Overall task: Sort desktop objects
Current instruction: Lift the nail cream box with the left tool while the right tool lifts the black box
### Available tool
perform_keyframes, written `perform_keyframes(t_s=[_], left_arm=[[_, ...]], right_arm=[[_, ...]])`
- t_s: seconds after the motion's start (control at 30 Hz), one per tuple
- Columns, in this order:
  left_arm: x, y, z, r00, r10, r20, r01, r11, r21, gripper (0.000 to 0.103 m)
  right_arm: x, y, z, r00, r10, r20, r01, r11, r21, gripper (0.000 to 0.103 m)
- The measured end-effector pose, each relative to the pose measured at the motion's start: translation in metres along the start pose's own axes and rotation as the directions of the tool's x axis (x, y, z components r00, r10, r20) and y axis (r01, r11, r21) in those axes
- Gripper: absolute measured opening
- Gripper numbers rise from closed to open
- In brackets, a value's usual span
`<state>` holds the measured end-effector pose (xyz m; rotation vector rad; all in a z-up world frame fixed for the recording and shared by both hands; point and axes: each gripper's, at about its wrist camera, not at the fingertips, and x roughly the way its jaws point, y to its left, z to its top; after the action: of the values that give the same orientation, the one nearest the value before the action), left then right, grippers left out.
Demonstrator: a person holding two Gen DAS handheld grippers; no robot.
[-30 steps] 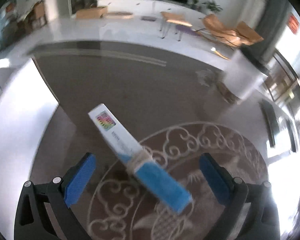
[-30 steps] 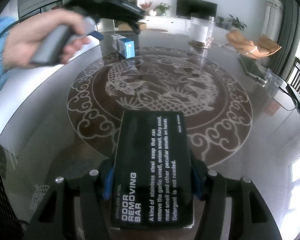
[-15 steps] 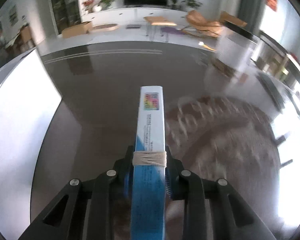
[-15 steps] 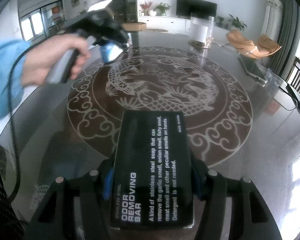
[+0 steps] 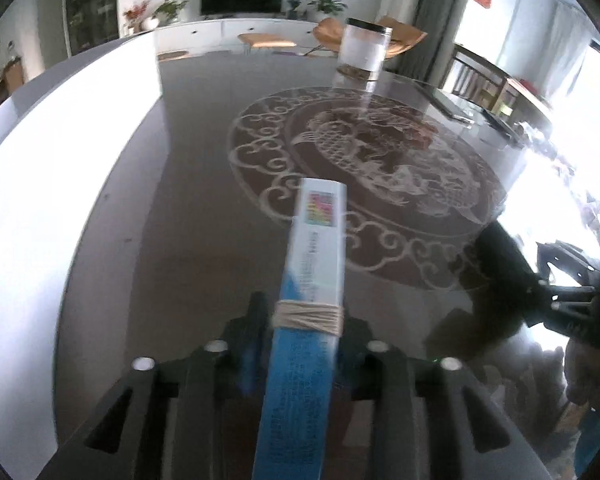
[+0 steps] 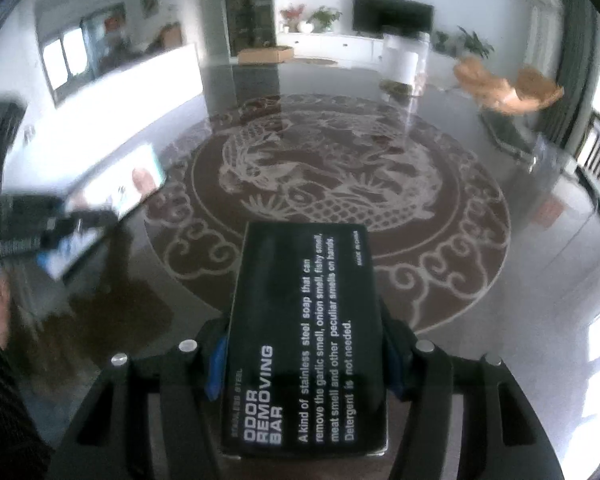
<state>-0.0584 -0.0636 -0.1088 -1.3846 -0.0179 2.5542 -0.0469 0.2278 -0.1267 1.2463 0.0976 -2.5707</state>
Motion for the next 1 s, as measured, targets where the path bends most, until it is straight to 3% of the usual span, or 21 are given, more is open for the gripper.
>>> perform_keyframes(t_s=[0.03,0.1,0.47,0.53,0.6,0.63,0.67,0.73,0.87,1.0], left_arm=[[-0.001,0.005,0.002,1.000,0.018,-0.002,-0.018,1.000,-0.013,0.059],[-0.008,0.014,0.002,0.999,0.035,0.026,-0.034,0.999,-0.040,0.067],[-0.013,0.034,0.012,0.994,0.098,0.055,-0.091,0.989,-0.118,0.067],[-0.008,0.038,0.016,0.996,0.079,0.051,-0.072,0.988,-0.135,0.067],[-0.009,0.043,0.014,0.997,0.061,0.048,-0.053,0.988,-0.148,0.067],[-0.006,0.043,0.016,0.998,0.048,0.043,-0.041,0.988,-0.146,0.068],[-0.003,0.042,0.017,0.999,0.038,0.039,-0.032,0.989,-0.143,0.070],[0.005,0.037,0.019,1.000,0.013,0.016,-0.011,0.992,-0.122,0.081],[0.022,0.015,0.019,0.999,0.026,-0.020,-0.026,1.000,-0.014,0.087],[0.035,-0.004,0.015,0.995,0.103,-0.016,-0.101,0.991,0.090,0.100]], right_arm=[[-0.002,-0.005,0.000,1.000,0.015,-0.005,-0.014,0.999,0.029,0.060],[-0.008,-0.017,0.000,0.999,0.034,-0.007,-0.033,0.995,0.089,0.061],[-0.036,-0.062,-0.008,0.996,-0.088,-0.001,0.086,0.971,0.222,0.067],[-0.036,-0.066,-0.010,0.994,-0.113,-0.013,0.113,0.966,0.233,0.069],[-0.037,-0.067,-0.012,0.994,-0.111,-0.013,0.111,0.966,0.236,0.072],[-0.038,-0.067,-0.013,0.994,-0.106,-0.014,0.107,0.965,0.239,0.081],[-0.037,-0.066,-0.013,0.995,-0.099,-0.016,0.100,0.966,0.238,0.093],[-0.034,-0.063,-0.014,0.995,-0.095,-0.027,0.098,0.969,0.225,0.098],[-0.018,-0.050,-0.009,0.994,-0.092,-0.065,0.101,0.982,0.162,0.099],[0.000,-0.039,-0.007,0.985,-0.134,-0.106,0.146,0.983,0.108,0.102]])
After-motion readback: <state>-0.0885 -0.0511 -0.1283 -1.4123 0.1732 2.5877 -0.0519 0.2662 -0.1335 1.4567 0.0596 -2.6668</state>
